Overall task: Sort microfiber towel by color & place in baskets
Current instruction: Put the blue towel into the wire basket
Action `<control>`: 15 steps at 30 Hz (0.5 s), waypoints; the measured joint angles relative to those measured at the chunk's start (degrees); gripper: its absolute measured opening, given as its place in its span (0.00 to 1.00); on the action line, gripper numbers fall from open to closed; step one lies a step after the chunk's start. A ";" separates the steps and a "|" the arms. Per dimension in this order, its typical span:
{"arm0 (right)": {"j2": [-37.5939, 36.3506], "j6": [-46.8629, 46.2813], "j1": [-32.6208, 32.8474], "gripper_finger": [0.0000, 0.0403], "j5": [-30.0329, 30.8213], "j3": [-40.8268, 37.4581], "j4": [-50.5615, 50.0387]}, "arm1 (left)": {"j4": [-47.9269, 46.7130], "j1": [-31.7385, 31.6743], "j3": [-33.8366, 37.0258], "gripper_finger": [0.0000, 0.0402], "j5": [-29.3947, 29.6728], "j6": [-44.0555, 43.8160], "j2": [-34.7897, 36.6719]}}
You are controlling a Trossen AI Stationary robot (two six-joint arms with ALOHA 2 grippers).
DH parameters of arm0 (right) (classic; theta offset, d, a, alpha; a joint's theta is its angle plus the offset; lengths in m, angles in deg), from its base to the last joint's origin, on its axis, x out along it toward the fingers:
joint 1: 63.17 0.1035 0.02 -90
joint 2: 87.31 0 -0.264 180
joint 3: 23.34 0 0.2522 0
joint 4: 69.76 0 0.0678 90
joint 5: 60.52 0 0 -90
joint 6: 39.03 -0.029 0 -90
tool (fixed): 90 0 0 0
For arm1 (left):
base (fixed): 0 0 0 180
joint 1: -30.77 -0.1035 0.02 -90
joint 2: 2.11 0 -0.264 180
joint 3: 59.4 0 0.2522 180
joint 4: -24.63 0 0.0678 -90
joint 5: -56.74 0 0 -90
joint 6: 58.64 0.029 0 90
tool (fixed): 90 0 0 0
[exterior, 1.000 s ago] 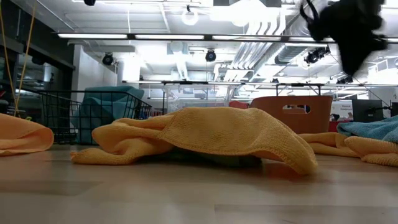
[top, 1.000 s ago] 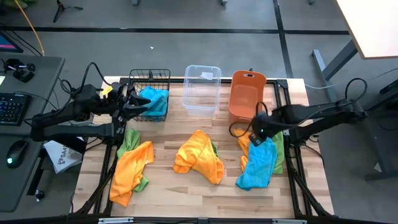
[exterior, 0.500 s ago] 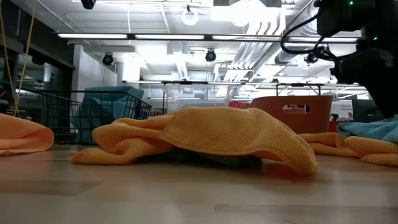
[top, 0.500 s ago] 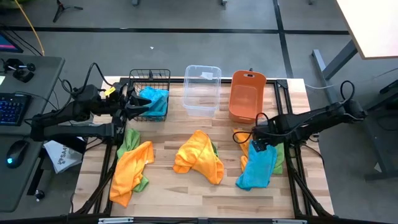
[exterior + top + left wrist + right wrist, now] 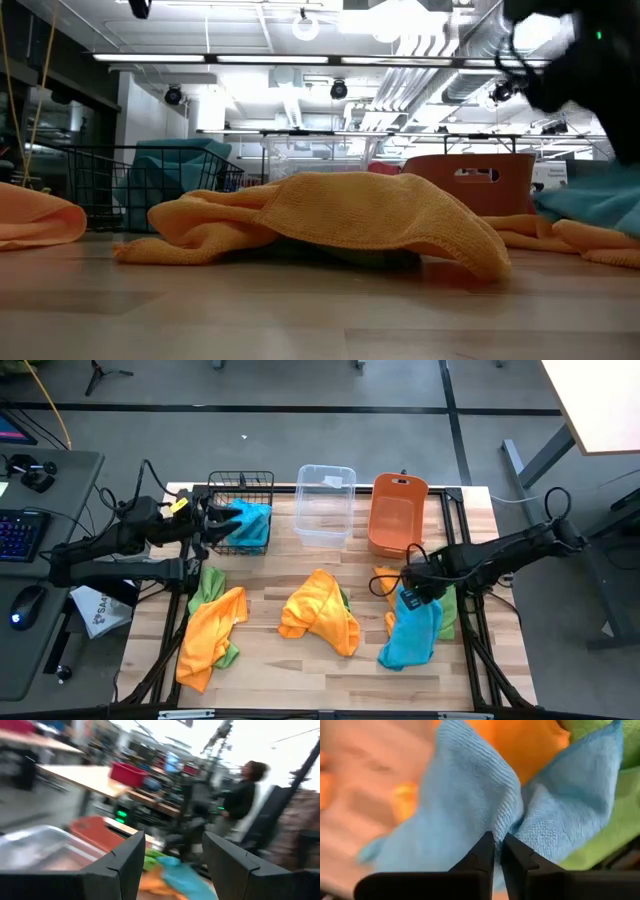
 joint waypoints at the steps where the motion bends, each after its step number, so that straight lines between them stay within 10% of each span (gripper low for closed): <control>1: 0.00 0.98 0.00 0.05 -0.11 3.38 -1.85 | 0.00 0.00 0.00 0.46 1.26 1.88 0.00; 8: 0.28 6.77 -0.11 0.01 17.74 32.55 -1.21 | -0.03 0.00 0.00 0.46 7.77 12.95 -0.04; 15: 7.39 28.33 -3.38 0.00 33.09 45.40 21.05 | 2.19 0.00 -0.01 0.46 11.45 16.91 -0.94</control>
